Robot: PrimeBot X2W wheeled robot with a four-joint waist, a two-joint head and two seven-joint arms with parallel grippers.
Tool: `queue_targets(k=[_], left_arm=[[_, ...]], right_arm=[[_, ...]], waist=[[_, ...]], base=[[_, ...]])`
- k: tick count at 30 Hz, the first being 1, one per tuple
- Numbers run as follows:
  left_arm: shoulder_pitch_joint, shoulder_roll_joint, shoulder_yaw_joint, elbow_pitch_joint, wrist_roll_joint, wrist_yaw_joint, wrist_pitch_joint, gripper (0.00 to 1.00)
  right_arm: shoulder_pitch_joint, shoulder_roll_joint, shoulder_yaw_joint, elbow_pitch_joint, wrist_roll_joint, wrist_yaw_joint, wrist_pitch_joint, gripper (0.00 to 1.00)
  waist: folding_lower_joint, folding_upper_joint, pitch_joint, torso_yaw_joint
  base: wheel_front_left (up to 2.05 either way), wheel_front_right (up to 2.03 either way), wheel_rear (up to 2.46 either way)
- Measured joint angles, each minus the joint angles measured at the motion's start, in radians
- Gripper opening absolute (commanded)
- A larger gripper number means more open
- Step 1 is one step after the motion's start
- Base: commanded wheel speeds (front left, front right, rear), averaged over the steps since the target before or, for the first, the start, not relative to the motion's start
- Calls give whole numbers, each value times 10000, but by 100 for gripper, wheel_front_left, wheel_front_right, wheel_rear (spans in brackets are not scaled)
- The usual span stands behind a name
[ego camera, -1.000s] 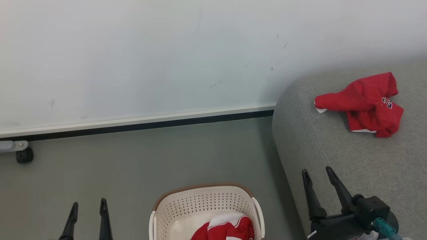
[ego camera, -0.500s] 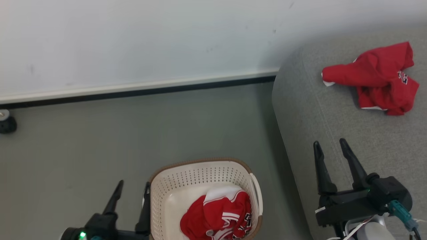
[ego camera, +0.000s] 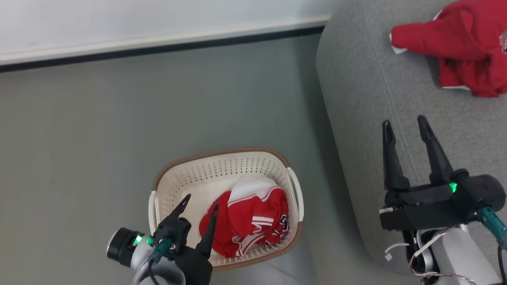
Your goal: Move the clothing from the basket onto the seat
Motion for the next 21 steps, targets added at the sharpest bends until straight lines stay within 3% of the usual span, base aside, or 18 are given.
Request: queue_targets(k=[21], left_arm=[[-2926,-274,-922,2713,1116,-332,999,100]], right_arm=[[-2046,130,-75,-1369,-537,-127,-2,100]], waist=[[0,1,3128,-636]], base=[[0,0,0]])
